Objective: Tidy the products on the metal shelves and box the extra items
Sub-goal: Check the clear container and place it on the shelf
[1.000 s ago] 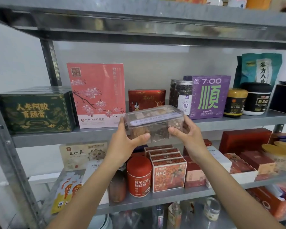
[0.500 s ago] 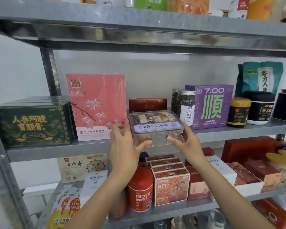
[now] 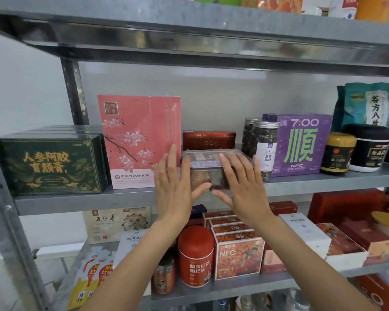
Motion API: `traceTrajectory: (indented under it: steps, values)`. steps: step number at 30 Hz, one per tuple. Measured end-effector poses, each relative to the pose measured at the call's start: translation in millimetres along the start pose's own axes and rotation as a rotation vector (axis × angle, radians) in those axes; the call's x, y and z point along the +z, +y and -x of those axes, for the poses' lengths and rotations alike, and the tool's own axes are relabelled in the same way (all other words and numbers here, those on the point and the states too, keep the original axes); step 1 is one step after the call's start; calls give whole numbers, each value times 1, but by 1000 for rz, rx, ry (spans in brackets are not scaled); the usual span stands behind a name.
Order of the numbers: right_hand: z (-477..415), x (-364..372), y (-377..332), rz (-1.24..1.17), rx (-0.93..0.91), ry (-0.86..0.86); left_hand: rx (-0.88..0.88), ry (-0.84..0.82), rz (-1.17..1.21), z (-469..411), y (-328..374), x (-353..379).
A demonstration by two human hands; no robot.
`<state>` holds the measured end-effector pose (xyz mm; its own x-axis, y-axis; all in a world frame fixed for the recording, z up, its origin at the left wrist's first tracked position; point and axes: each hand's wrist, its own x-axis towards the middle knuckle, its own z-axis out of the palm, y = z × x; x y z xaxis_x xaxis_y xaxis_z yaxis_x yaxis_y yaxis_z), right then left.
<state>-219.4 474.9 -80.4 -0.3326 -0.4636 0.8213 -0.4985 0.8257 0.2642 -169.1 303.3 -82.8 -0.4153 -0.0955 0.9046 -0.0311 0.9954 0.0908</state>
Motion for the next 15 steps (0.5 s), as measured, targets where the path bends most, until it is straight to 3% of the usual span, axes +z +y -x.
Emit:
traceTrajectory:
  steps: [9, 15]
  values:
    - [-3, -9, -2, -101, 30, -88, 119, 79, -42, 7, -24, 5]
    - [-42, -30, 3, -317, 26, -94, 68, 222, -178, -14, -86, -6]
